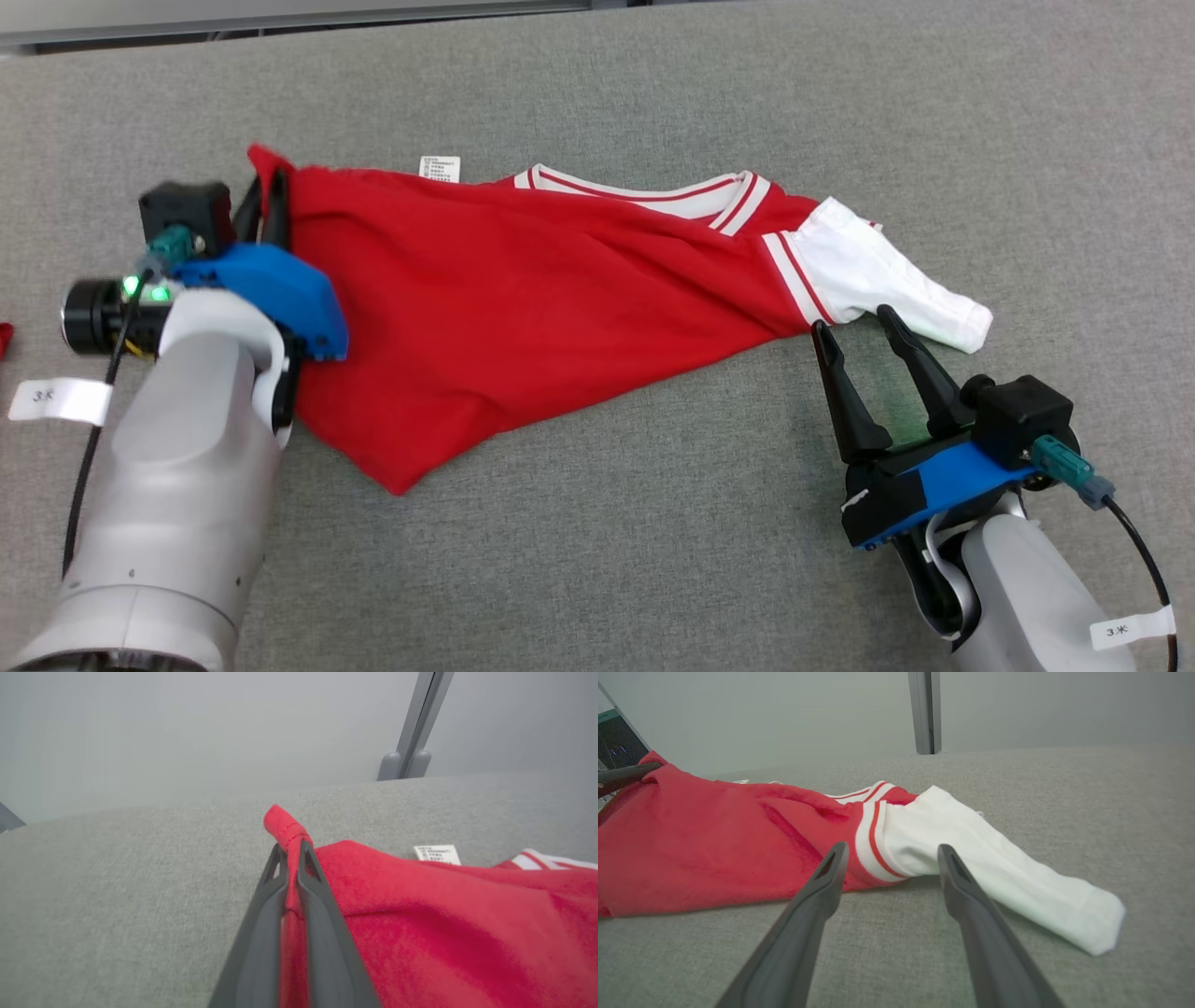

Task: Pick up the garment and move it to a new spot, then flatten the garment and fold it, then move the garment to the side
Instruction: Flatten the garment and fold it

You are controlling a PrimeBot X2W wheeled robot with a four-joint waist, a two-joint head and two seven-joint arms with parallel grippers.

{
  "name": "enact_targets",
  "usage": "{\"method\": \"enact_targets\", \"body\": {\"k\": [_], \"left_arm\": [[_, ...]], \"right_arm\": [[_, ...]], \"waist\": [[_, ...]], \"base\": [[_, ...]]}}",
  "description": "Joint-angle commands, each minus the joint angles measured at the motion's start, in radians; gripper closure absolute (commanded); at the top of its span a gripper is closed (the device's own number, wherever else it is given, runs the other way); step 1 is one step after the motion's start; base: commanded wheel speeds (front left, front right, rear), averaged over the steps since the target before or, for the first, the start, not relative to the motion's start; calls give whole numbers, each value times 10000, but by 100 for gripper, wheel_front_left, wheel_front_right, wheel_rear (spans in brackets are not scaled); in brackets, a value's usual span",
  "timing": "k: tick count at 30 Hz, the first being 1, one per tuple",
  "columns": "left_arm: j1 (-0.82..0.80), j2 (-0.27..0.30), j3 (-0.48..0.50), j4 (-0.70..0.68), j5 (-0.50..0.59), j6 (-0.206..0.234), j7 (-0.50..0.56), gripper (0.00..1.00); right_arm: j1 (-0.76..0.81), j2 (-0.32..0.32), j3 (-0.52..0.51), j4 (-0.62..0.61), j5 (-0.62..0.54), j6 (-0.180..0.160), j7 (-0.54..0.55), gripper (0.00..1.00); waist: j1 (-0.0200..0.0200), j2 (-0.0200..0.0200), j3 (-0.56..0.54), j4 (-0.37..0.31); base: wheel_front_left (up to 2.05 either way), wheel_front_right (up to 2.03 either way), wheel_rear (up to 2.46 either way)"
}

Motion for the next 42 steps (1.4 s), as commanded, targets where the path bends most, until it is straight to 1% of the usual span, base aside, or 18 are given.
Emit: {"method": "enact_targets", "body": {"k": [1, 4, 6, 10, 13, 15, 18, 24, 25, 26, 27, 28, 30, 34, 39, 42], "left_arm": [[-242, 37, -46, -278, 79, 84, -75, 100], [-223, 156, 103, -1911, 192, 248, -105, 100], [30, 243, 217, -3255, 342, 245, -99, 100], [769, 67, 466, -5806, 580, 175, -96, 100], [1655, -55, 787, -7066, 617, 89, -95, 100], [2469, -203, 1103, -7603, 526, 37, -96, 100], [3988, -465, 1534, -7980, 424, -7, -97, 100], [6707, -884, 2116, -7679, 178, -155, -97, 100], [7051, -915, 2165, -7512, 170, -150, -99, 91], [7313, -950, 2218, -7373, 138, -140, -99, 51], [7543, -972, 2307, -7186, 74, -89, -99, 4], [7739, -993, 2408, -7054, 19, -38, -99, 0], [8095, -1022, 2579, -6937, -97, 77, -99, 0], [8624, -1028, 2418, -6987, -621, 284, -100, 0], [8729, -1029, 2121, -7135, -810, 438, -100, 0], [8586, -1032, 1883, -7280, -881, 499, -98, 0]], "right_arm": [[-62, 26, -24, 43, 31, 1, -2, 0], [32, 49, -76, 124, 70, 1, -2, 0], [86, 89, -126, 159, 94, 1, -2, 0], [283, 152, -251, 216, 148, 1, -2, 0], [422, 217, -325, 251, 173, 1, -2, 0], [567, 280, -344, 298, 179, 1, -2, 0], [807, 347, -409, 380, 192, 1, -2, 0], [1264, 361, -522, 491, 212, 1, -2, 0], [1344, 338, -541, 506, 212, 1, -1, 0], [1410, 313, -553, 526, 202, 1, -2, 0], [1474, 302, -550, 541, 198, 1, -2, 0], [1543, 300, -539, 562, 189, 1, -2, 0], [1648, 286, -522, 606, 179, 1, -2, 0], [1855, 275, -534, 633, 187, 1, -1, 0], [1958, 256, -469, 660, 163, 1, -2, 0], [1727, 200, -425, 857, 98, 1, -2, 0]], "waist": [[-1, 0, -60, 10], [-1, 0, -234, 42], [-1, 0, -366, 61], [-1, 0, -725, 182], [-1, 0, -1022, 285], [-1, 0, -1249, 365], [-1, 0, -1614, 504], [-1, 0, -2251, 757], [-1, 0, -2344, 802], [-1, 0, -2438, 837], [-1, 0, -2533, 858], [-1, 0, -2634, 870], [-1, 0, -2815, 895], [-1, 0, -3093, 978], [-1, 0, -3176, 1081], [-1, 0, -3101, 1162]], "base": [[0, 0, 0], [0, 0, 0], [0, 0, 0], [0, 0, 0], [0, 0, 0], [0, 0, 0], [0, 0, 0], [0, 0, 0], [0, 0, 0], [0, 0, 0], [0, 0, 0], [0, 0, 0], [0, 0, 0], [0, 0, 0], [0, 0, 0], [0, 0, 0]]}}
